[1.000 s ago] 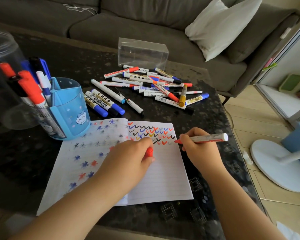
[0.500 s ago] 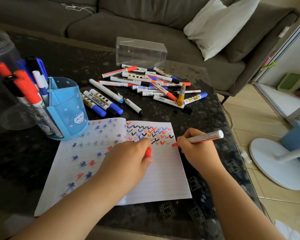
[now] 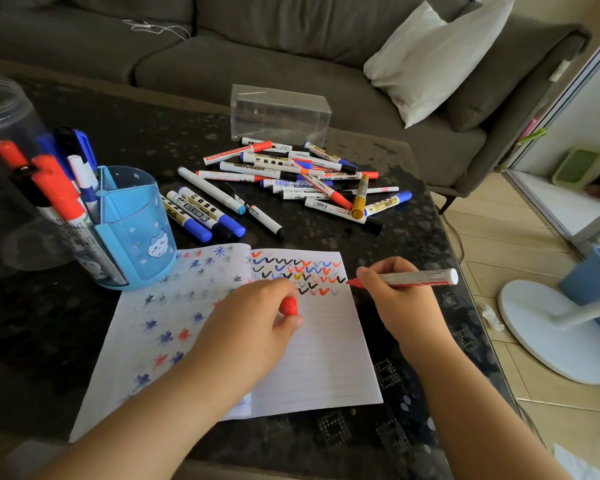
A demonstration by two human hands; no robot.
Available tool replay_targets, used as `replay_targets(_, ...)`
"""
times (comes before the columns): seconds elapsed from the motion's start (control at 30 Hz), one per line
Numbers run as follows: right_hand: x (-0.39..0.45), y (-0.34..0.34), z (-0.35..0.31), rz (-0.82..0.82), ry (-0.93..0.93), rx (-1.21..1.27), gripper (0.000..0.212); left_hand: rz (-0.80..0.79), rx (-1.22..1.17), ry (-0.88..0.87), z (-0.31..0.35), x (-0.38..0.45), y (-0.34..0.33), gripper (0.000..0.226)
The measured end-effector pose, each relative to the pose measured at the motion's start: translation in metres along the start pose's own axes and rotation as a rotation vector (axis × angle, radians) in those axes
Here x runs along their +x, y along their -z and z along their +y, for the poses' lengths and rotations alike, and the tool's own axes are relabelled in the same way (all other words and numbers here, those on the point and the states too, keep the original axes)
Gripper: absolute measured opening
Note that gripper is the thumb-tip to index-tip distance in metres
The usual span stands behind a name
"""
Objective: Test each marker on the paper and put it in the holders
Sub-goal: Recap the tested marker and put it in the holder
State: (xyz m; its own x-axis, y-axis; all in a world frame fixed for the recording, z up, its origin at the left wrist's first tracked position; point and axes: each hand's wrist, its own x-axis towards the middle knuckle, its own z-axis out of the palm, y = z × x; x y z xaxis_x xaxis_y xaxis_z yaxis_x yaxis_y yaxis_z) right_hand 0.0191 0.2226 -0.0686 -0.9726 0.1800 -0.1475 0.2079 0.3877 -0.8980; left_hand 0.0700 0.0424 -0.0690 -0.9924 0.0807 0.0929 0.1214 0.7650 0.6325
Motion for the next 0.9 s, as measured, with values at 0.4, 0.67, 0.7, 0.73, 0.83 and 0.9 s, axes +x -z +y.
replay_targets(0.4, -0.031, 0.0, -0.04, -0.159, 0.118, 0.495, 0.03, 0.039, -1.323, 0.492, 0.009, 0.012, 0.017, 0.012)
replay_targets(0.67, -0.031, -0.003, -0.036, -0.183, 0.15, 0.434, 0.029, -0.095, -1.216, 0.358, 0.015, 0.005, 0.018, 0.013)
replay_targets(0.7, -0.031, -0.003, -0.035, -0.193, 0.163, 0.418, 0.029, -0.118, -1.147, 0.338, 0.016, 0.004, 0.018, 0.013)
replay_targets(0.73, -0.031, -0.003, -0.034, -0.207, 0.181, 0.388, 0.028, -0.149, -1.037, 0.307, 0.016, 0.003, 0.017, 0.013)
replay_targets(0.83, -0.032, -0.003, -0.031, -0.245, 0.199, 0.284, 0.025, -0.247, -0.688, 0.175, 0.014, 0.0, 0.012, 0.015)
replay_targets(0.9, -0.033, -0.003, -0.031, -0.239, 0.186, 0.273, 0.025, -0.279, -0.614, 0.141, 0.013, -0.002, 0.01, 0.015)
